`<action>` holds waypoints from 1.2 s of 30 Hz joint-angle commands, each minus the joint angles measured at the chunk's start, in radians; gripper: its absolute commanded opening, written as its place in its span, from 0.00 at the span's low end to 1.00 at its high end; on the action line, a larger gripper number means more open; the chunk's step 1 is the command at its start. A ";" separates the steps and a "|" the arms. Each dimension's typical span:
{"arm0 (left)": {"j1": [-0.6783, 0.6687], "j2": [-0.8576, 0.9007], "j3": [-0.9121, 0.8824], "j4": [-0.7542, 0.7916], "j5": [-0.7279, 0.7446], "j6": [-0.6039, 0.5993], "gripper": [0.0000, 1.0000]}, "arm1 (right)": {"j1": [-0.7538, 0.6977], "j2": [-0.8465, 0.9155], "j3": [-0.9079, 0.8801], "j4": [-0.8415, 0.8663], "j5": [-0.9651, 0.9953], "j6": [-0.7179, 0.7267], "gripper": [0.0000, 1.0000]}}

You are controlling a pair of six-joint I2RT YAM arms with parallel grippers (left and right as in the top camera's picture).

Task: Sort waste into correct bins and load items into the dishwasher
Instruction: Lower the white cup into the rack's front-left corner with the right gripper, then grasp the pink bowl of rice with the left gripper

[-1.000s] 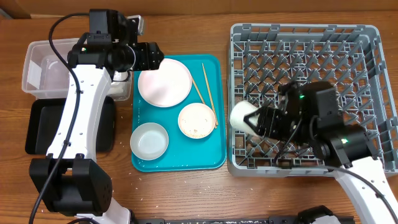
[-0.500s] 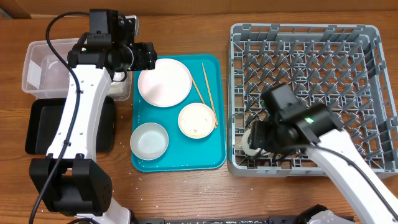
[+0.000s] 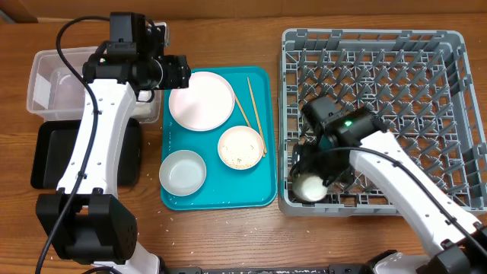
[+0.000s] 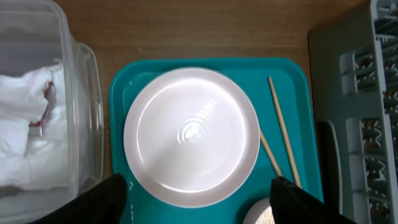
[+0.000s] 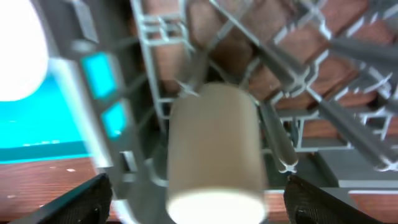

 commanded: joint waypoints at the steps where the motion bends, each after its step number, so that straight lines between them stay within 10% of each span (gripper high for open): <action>1: -0.027 -0.002 0.064 -0.077 0.012 -0.006 0.71 | -0.020 -0.044 0.117 0.000 0.015 -0.051 0.90; 16: -0.237 -0.003 0.105 -0.625 -0.222 -0.400 0.57 | -0.235 -0.051 0.237 -0.004 0.058 -0.148 0.97; 36: -0.468 0.012 -0.158 -0.065 -0.172 -0.198 0.63 | -0.302 -0.051 0.237 0.071 -0.047 -0.222 0.98</action>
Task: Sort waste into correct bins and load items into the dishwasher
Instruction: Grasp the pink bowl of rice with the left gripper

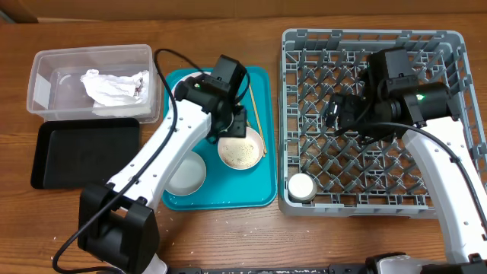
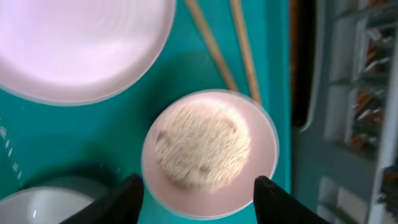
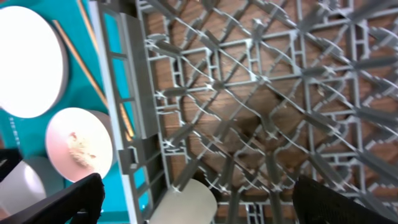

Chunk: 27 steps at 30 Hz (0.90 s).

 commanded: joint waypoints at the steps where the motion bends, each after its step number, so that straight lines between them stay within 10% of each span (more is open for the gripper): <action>1: -0.044 0.020 -0.004 0.072 0.014 0.121 0.65 | -0.002 -0.016 0.023 0.008 -0.026 -0.017 0.98; 18: -0.093 0.259 -0.003 0.184 0.018 0.273 0.62 | -0.002 -0.016 0.023 -0.005 -0.026 -0.021 0.98; 27: -0.094 0.259 -0.003 0.095 0.017 0.260 0.29 | -0.002 -0.016 0.023 -0.003 -0.026 -0.022 0.98</action>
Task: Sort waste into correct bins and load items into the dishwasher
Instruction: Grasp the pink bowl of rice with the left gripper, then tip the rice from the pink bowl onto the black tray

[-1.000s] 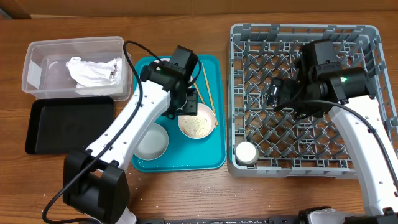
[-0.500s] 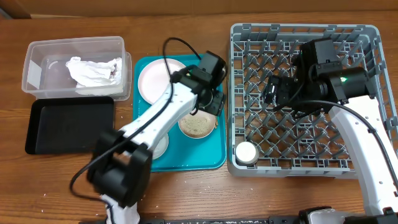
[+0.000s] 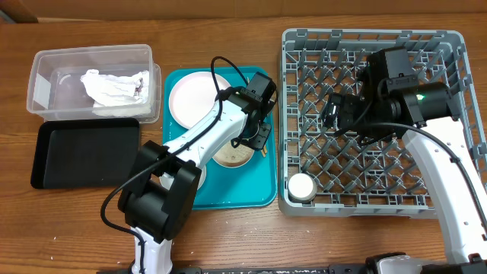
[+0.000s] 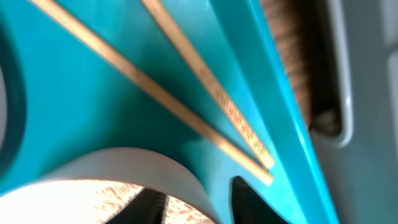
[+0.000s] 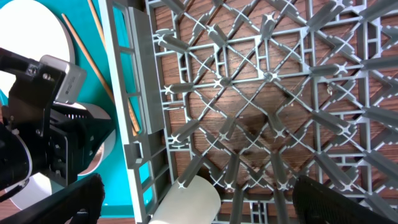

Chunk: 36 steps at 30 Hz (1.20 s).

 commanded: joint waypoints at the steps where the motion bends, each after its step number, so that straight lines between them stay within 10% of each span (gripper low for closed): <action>1: 0.000 0.001 0.002 -0.050 0.005 -0.001 0.26 | -0.002 -0.016 0.023 0.006 -0.005 -0.013 0.98; 8: 0.000 0.001 0.004 -0.106 0.005 -0.024 0.04 | -0.002 -0.016 0.023 0.006 -0.005 -0.030 0.98; 20: 0.037 0.000 0.391 -0.440 0.001 -0.081 0.04 | -0.002 -0.016 0.023 0.006 -0.005 -0.030 0.98; 36: 0.626 -0.132 0.519 -0.678 0.319 -0.025 0.05 | -0.002 -0.016 0.023 0.014 -0.006 -0.029 0.98</action>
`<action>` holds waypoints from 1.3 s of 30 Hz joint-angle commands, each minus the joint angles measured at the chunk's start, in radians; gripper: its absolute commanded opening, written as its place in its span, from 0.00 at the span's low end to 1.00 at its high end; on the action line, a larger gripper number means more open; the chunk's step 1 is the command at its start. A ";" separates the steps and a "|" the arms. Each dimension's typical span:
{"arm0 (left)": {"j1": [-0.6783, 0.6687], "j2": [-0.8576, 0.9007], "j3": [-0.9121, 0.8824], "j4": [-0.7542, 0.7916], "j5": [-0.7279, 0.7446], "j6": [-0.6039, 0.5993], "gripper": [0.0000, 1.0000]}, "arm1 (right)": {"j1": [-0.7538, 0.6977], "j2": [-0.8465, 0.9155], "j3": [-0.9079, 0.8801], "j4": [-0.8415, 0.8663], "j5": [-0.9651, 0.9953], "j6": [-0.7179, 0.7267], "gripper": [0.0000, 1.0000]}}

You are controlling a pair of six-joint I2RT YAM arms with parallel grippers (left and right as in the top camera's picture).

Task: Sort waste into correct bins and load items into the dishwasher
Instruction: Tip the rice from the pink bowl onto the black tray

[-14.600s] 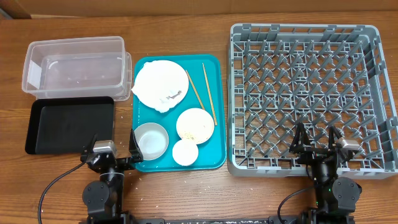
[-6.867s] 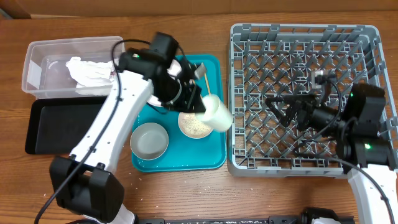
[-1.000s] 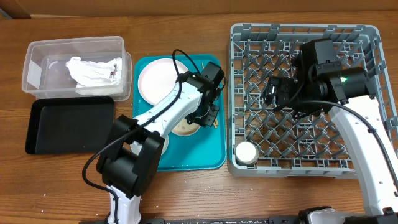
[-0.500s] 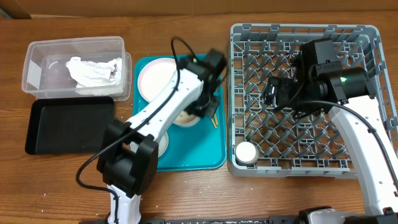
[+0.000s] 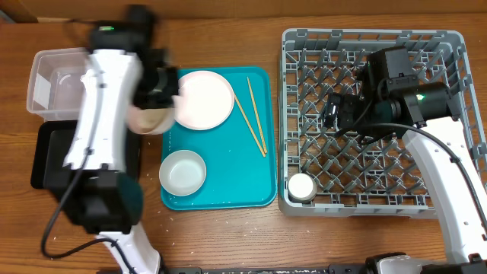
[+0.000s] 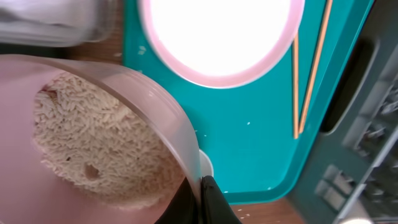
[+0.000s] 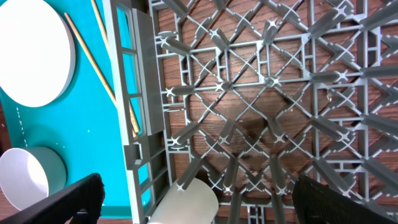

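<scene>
My left gripper [image 6: 200,185] is shut on the rim of a pink bowl of rice [image 5: 148,119] and holds it tilted above the left edge of the teal tray [image 5: 259,194], beside the bins. On the tray lie a white plate [image 5: 205,100], a pair of chopsticks [image 5: 256,118] and a small white bowl [image 5: 183,172]. A white cup [image 5: 302,186] lies in the front-left corner of the grey dish rack [image 5: 449,46]. Well above the rack's left part, my right gripper [image 7: 198,196] stands open and empty.
A clear plastic bin [image 5: 46,84] stands at the far left, with a black bin [image 5: 46,164] in front of it. My left arm crosses over both. The rack fills the right half of the table.
My left gripper was at the right rim of the rice bowl on the tray. It is now shut on that rim, and the bowl is off the tray, at its left edge. The right arm has not moved.
First my left gripper hung open over the plate while my right one was low at the cup in the rack. Then the right stood raised without the cup, and the left hung over the rice bowl. It then sat at the rim, and now it holds the bowl.
</scene>
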 commanded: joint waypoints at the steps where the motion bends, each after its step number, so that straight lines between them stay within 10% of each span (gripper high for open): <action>1: 0.161 -0.066 -0.023 -0.006 0.221 0.098 0.04 | -0.002 -0.016 0.023 0.005 -0.005 -0.003 0.98; 16: 0.668 -0.069 -0.469 0.155 0.858 0.429 0.04 | -0.002 -0.016 0.023 0.006 -0.005 -0.005 0.98; 27: 0.910 -0.067 -0.709 0.513 1.354 0.444 0.04 | -0.002 -0.016 0.023 0.015 -0.005 -0.030 0.98; 39: 0.910 -0.067 -0.713 0.514 1.384 0.267 0.04 | -0.002 -0.016 0.023 0.011 -0.005 -0.030 0.98</action>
